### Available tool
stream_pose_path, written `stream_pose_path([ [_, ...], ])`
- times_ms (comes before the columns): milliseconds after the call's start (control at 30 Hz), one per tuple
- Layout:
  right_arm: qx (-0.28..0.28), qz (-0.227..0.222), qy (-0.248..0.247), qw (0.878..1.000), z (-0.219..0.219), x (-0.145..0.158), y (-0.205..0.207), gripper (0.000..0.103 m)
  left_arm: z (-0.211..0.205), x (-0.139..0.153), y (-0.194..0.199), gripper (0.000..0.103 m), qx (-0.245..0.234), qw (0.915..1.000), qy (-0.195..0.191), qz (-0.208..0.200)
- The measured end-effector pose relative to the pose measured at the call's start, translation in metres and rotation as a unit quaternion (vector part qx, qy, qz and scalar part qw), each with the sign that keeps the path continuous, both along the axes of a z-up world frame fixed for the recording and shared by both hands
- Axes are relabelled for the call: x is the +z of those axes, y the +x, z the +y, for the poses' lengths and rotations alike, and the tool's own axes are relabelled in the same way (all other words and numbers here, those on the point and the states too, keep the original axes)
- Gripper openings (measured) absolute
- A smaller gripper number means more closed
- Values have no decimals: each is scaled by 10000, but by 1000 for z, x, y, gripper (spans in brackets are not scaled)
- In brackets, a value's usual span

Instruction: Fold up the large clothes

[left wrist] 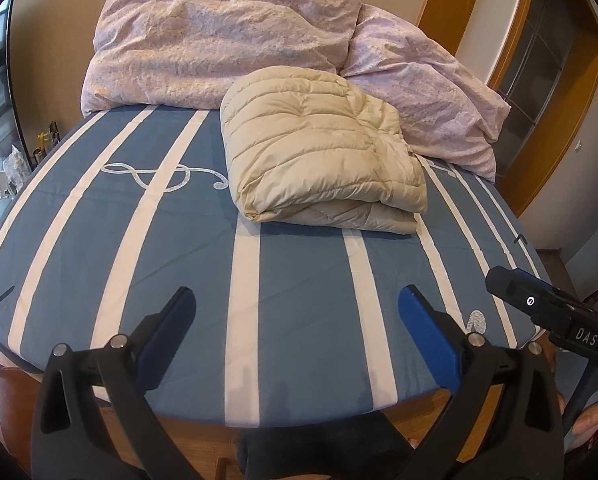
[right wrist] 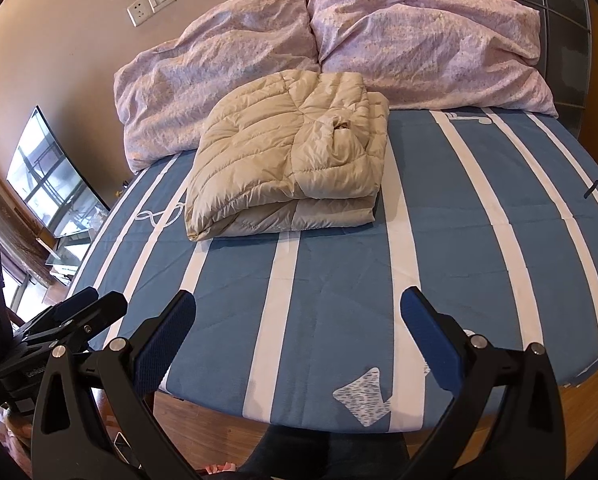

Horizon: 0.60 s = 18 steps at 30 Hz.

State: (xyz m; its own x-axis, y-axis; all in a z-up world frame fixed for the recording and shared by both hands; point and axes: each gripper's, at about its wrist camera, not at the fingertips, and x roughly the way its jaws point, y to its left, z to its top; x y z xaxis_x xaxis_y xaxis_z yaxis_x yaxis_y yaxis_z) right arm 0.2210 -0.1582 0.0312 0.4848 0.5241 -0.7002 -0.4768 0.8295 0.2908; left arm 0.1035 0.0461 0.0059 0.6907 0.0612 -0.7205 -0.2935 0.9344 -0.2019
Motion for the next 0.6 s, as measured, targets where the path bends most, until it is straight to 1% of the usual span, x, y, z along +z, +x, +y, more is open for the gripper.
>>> stream_pose_path([
  [600,35,73,8,10000,2,-2,-1,102,-2,-2,4,101,-72,10000,-60,6],
])
